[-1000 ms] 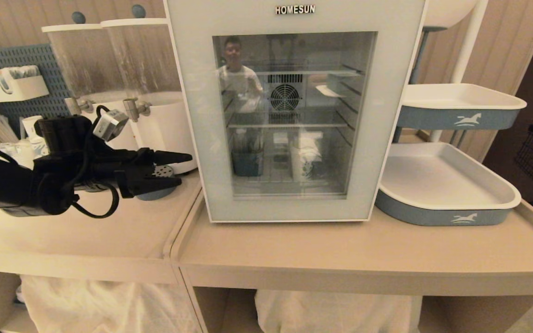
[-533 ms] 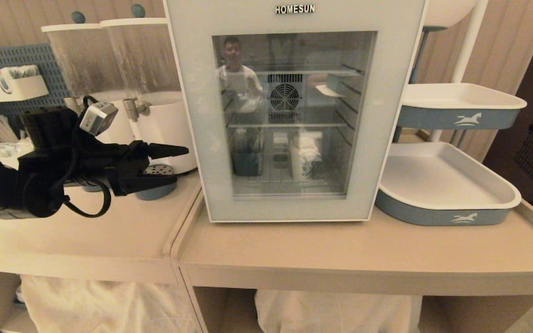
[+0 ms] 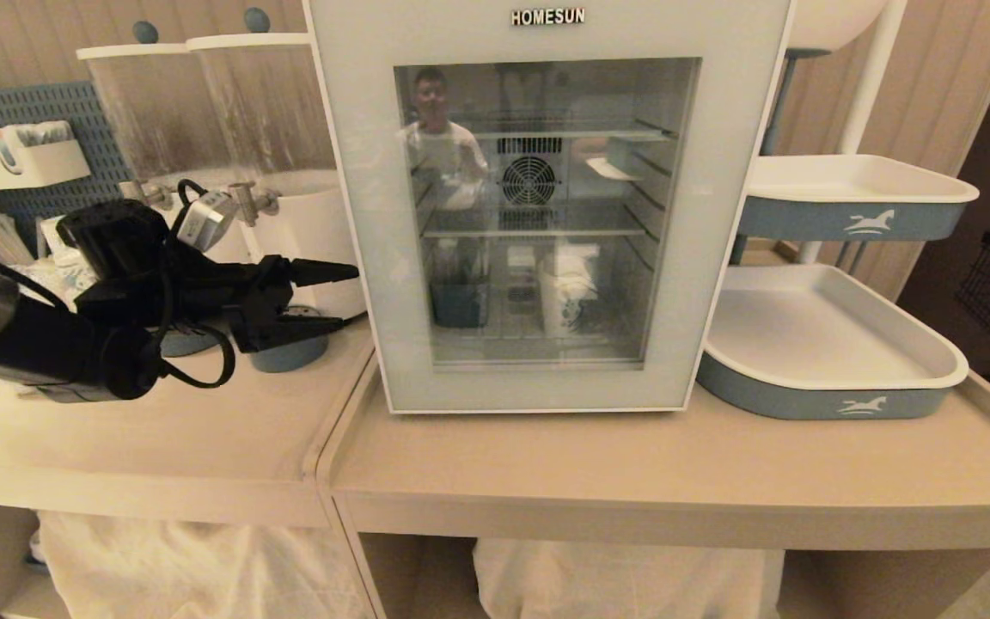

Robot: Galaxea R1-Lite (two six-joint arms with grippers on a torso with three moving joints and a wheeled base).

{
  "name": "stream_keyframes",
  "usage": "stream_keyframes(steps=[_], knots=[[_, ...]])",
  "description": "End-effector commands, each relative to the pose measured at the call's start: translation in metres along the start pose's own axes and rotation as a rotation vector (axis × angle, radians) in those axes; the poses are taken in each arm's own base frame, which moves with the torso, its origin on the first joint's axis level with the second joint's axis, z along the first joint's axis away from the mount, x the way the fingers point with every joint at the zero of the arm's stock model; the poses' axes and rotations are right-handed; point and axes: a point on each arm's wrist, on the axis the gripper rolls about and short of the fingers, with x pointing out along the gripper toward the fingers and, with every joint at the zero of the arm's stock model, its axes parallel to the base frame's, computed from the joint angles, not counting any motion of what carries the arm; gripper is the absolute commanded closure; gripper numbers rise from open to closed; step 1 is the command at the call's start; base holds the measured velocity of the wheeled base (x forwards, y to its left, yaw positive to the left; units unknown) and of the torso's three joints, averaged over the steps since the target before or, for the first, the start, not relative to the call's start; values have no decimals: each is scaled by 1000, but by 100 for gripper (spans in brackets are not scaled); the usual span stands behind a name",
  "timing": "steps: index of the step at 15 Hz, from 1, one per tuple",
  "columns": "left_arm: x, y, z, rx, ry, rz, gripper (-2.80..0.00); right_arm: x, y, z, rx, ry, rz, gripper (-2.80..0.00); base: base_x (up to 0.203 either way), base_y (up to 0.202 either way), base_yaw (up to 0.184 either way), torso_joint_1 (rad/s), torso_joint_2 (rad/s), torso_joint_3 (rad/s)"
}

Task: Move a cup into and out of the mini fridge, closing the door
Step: Open the freezer door

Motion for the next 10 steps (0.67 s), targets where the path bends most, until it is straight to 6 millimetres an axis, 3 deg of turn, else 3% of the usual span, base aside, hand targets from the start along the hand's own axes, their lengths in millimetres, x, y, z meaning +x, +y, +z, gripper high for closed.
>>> stream_keyframes(steps=[1, 7, 10], knots=[[7, 4, -11, -26, 0, -26, -280, 0, 0, 0, 0, 4, 0, 0, 0, 0, 0, 0, 0, 0], [28, -2, -8, -28, -5, -79, -280, 0, 0, 0, 0, 2, 0, 0, 0, 0, 0, 0, 0, 0], [28, -12, -5, -40, -4, -82, -280, 0, 0, 0, 0, 4, 0, 0, 0, 0, 0, 0, 0, 0]])
